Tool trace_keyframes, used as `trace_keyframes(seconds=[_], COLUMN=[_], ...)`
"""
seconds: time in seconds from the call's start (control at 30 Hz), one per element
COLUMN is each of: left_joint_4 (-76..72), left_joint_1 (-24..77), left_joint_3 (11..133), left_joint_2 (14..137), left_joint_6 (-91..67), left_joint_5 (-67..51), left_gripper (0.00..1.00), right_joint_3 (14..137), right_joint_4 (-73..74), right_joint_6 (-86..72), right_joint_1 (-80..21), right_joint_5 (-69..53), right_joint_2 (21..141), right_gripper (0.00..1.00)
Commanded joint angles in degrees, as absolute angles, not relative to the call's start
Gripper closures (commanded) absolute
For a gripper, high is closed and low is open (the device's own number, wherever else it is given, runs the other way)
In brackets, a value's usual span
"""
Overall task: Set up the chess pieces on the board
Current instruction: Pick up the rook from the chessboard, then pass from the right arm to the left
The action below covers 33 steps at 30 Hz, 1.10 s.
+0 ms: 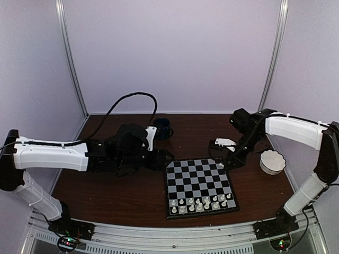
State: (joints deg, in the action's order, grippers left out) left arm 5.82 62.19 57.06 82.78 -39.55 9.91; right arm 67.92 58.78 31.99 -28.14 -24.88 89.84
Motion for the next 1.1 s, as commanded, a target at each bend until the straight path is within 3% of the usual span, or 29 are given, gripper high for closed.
trace_keyframes(seconds=[0.0,0.27,0.47,1.07], left_joint_4=[-5.6,-22.0,-31.2,-35.1], left_joint_1=[61.9,62.2,63.2,63.7], left_joint_3=[60.2,64.8,68.8,71.7], left_joint_2=[86.5,96.7,104.5,110.0], left_joint_6=[-39.9,-48.8,-55.4,-63.1], left_joint_5=[2.6,-9.7,-12.9,-18.5], left_gripper=[0.41,0.42,0.42,0.58], right_joint_3=[69.4,70.6,71.4,71.5], right_joint_4=[60.9,61.3,62.1,58.5], right_joint_6=[34.6,34.3,33.6,30.1], right_joint_1=[-27.9,-28.3,-30.5,-30.8], right_joint_5=[-41.5,-52.2,-52.3,-47.6], right_joint_2=[83.4,78.4,78.6,78.5], right_gripper=[0.82,0.8,0.8,0.81])
